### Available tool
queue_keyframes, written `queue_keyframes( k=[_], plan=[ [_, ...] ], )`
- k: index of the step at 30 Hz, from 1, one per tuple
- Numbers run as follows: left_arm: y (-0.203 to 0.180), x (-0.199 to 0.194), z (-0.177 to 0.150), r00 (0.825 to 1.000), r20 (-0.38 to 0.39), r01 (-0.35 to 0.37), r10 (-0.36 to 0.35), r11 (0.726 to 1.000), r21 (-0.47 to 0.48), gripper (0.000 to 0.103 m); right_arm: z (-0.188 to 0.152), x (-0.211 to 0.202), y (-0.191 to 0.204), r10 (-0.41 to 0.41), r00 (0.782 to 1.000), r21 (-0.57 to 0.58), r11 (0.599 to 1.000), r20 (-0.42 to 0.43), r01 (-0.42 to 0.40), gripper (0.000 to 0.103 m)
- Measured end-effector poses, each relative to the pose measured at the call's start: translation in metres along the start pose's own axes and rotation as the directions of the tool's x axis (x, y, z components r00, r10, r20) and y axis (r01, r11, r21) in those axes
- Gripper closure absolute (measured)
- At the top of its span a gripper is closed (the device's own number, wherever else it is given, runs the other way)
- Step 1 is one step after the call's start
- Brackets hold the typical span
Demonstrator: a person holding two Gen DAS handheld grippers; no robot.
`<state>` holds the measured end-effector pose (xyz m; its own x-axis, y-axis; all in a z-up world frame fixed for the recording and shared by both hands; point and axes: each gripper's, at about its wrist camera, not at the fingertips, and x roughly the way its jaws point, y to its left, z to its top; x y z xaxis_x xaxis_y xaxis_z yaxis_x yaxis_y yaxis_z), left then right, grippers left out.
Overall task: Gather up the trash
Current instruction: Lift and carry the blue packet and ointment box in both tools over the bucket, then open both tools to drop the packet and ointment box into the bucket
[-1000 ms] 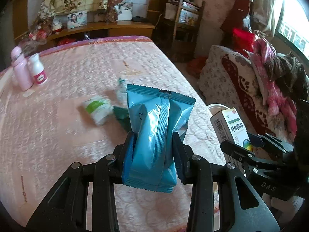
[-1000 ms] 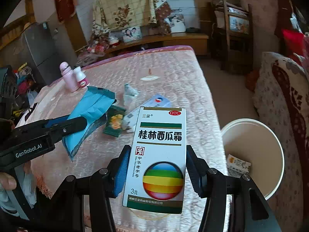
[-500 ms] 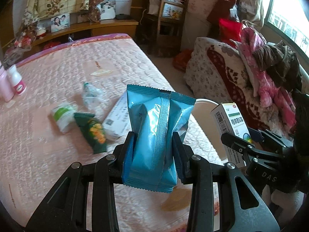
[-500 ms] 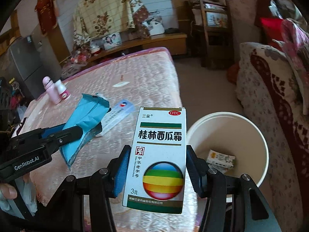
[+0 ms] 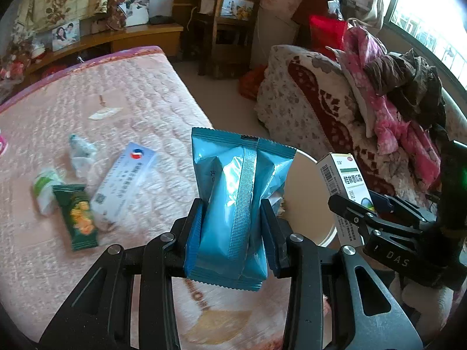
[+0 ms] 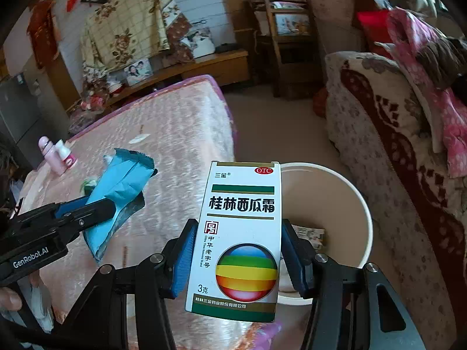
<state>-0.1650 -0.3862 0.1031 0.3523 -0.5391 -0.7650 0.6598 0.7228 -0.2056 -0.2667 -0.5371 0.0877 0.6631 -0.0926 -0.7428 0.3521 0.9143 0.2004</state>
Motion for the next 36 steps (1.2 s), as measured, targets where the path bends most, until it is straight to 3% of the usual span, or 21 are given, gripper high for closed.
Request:
queue_keyframes(
  k=[23,36],
  plan=[
    [-0.054,0.071,0.02,0.996,-0.086,0.04,-0.037,0.999,0.035,0.068,0.001,0.026,-0.082,-0.072,0.997,0.125,0.989,-0.042,0.077,0.049],
    [-0.061,0.09,0.022,0.993,-0.1,0.061,-0.058,0.998,0.028,0.063,-0.002,0.041,-0.098,-0.081,0.995,0.175,0.98,-0.062,0.091,0.05]
  ],
)
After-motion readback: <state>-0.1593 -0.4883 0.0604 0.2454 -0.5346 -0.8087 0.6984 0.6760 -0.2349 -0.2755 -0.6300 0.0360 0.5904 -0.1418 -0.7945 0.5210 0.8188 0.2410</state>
